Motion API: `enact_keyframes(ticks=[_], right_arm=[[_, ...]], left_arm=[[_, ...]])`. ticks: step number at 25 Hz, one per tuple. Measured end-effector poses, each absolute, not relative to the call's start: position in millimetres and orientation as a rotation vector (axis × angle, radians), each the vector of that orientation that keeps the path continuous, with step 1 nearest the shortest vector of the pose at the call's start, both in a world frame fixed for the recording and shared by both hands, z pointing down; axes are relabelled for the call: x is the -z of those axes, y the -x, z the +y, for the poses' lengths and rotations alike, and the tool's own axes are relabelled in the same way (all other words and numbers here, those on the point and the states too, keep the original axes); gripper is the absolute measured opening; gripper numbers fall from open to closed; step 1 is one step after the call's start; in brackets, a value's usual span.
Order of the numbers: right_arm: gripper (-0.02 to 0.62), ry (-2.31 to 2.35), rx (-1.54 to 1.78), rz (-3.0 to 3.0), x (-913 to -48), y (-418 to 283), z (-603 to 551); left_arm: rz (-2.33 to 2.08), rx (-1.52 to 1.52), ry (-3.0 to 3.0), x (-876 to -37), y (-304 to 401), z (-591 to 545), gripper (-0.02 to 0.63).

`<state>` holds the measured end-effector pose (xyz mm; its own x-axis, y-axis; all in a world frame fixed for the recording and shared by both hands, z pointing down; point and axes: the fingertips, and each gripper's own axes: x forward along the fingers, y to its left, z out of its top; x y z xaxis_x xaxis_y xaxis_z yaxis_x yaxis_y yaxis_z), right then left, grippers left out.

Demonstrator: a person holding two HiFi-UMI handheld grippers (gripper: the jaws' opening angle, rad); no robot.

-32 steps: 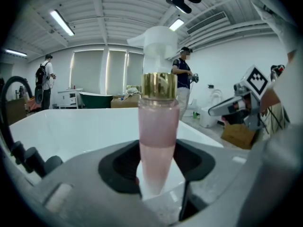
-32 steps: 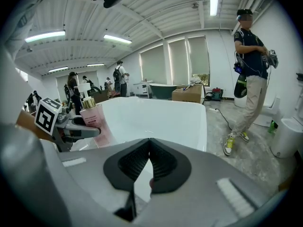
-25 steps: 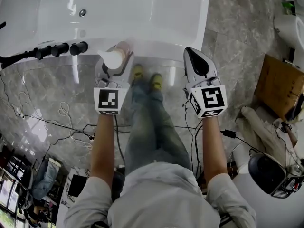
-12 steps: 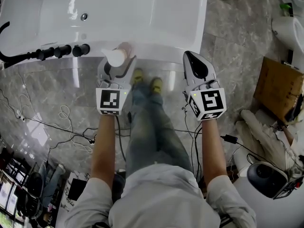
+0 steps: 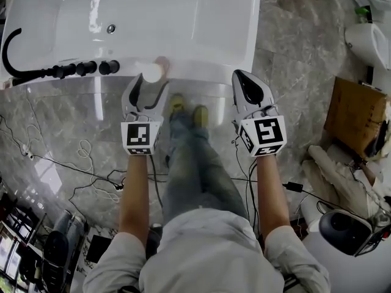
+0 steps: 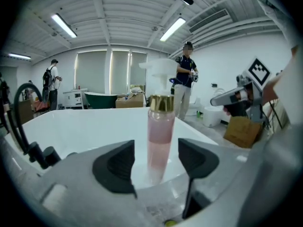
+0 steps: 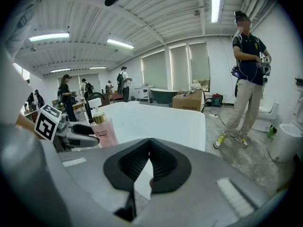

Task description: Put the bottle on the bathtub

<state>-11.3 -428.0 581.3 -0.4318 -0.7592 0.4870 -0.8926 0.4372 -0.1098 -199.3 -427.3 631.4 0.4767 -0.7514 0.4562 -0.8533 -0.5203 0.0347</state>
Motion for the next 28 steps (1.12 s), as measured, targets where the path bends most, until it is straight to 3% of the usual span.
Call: enact_keyframes(ticks=[13, 24, 28], right_arm=[[0.002, -1.501, -0.445, -2.384, -470, 5, -404], [0.002, -1.529, -0.433, -2.428, -400, -10, -379], [0.002, -1.524, -0.397, -2.445, -378, -17, -374]], left_arm=[[-1.526, -0.475, -2.419, -515, 216, -388, 0.159], [-1.637, -0.388, -2.431, -425, 208, -369, 0.000], [-1.664, -0.371, -2.439, -399, 204, -366, -0.003]])
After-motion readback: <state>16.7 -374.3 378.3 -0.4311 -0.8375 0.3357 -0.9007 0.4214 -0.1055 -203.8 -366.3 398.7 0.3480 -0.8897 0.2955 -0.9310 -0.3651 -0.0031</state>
